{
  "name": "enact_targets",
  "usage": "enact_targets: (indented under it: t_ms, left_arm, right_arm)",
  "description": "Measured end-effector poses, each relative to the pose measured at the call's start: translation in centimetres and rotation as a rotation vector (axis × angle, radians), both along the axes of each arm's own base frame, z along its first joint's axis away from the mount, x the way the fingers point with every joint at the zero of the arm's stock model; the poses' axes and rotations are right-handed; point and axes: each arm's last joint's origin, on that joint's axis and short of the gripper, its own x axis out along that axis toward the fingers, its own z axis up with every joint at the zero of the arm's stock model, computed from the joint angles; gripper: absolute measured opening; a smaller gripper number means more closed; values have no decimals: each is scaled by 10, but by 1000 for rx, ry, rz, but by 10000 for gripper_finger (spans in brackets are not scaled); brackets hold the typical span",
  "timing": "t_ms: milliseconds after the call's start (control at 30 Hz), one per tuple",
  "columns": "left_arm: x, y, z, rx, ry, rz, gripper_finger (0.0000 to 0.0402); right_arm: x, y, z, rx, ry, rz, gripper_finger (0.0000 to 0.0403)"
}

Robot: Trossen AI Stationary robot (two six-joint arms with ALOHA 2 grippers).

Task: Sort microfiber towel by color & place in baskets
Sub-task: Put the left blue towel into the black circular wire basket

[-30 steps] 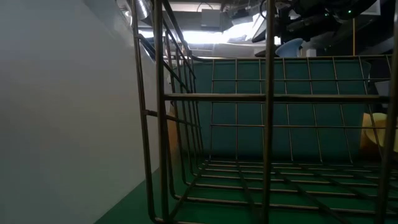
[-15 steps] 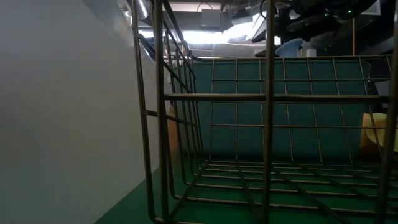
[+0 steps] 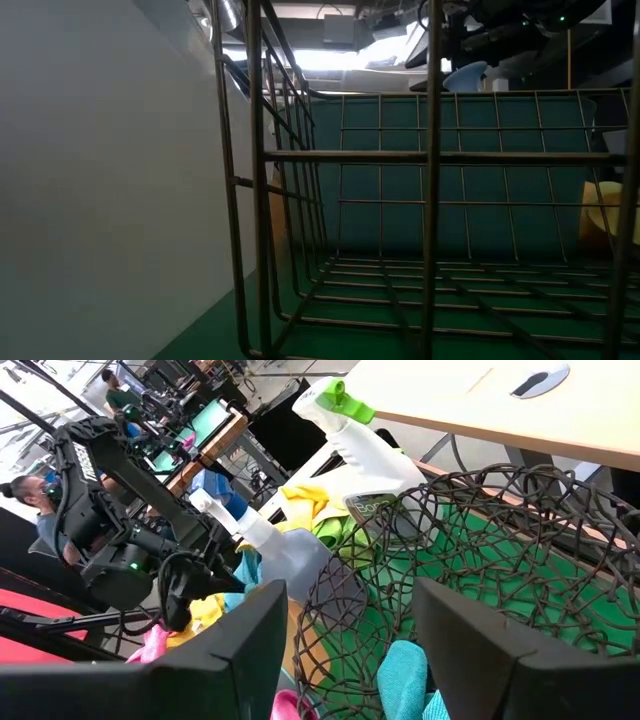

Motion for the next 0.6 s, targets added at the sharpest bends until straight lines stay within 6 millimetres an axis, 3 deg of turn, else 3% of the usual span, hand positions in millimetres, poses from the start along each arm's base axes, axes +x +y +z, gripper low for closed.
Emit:
enact_targets:
  t_ms: [167,600]
  left_arm:
    - [11,-3,22,-62,-74,-11,1]
    - [38,-3,116,11,-388,-48,0]
  right_arm:
    - [0,0,0,0,0,0,216]
    - [0,0,0,0,0,0,216]
